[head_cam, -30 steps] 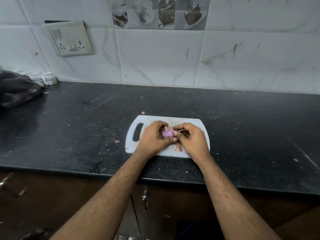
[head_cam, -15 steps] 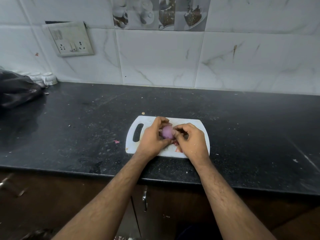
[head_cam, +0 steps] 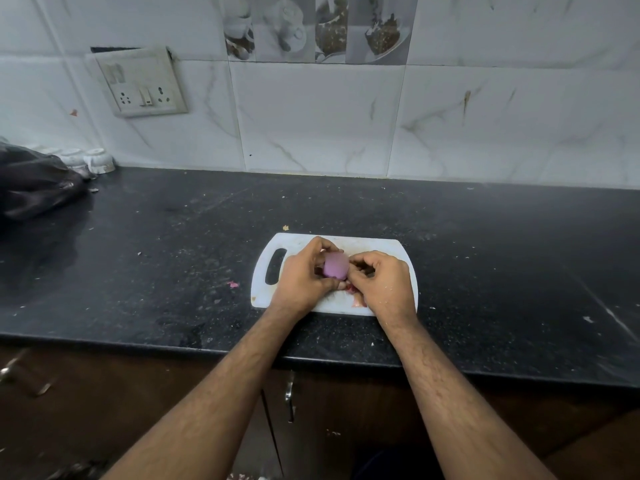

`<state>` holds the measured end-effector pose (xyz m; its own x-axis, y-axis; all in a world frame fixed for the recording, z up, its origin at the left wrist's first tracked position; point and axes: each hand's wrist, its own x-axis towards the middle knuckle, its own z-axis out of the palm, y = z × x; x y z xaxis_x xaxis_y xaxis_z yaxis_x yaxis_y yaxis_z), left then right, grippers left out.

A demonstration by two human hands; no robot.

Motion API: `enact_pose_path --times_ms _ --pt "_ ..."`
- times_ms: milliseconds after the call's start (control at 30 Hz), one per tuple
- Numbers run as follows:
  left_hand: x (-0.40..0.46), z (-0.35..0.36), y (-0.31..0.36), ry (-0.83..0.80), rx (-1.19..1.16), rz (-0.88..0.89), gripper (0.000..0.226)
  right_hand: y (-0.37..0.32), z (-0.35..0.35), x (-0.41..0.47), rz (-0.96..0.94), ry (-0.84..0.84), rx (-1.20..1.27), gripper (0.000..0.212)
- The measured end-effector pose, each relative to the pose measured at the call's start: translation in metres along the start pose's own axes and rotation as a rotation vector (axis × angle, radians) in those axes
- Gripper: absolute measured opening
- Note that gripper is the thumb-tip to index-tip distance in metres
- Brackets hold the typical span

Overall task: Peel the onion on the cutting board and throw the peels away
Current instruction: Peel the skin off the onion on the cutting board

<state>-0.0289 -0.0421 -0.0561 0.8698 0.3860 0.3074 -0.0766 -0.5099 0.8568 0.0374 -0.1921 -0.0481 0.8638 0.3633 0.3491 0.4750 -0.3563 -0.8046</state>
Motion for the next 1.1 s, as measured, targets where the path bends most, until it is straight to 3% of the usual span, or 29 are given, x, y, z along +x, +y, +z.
enact_pose_path --times_ms 200,500,700,900,1100 --pt "-0.001 0.000 0.001 -0.021 0.020 0.048 0.053 -0.003 0.001 0.001 0.028 0.000 -0.095 0.005" --pt "0.000 0.000 0.003 -0.051 0.173 0.166 0.051 0.003 0.000 0.005 0.137 0.164 -0.073 0.008" --pt "0.001 -0.002 0.002 -0.069 0.208 0.112 0.042 0.005 0.004 0.007 0.140 0.213 -0.111 0.007" --pt "0.002 0.001 -0.003 -0.072 0.103 0.028 0.035 0.006 0.002 0.008 0.070 0.241 -0.161 0.018" --pt "0.002 0.004 -0.001 -0.057 0.037 0.002 0.034 -0.003 0.000 0.001 -0.119 0.072 -0.085 0.016"
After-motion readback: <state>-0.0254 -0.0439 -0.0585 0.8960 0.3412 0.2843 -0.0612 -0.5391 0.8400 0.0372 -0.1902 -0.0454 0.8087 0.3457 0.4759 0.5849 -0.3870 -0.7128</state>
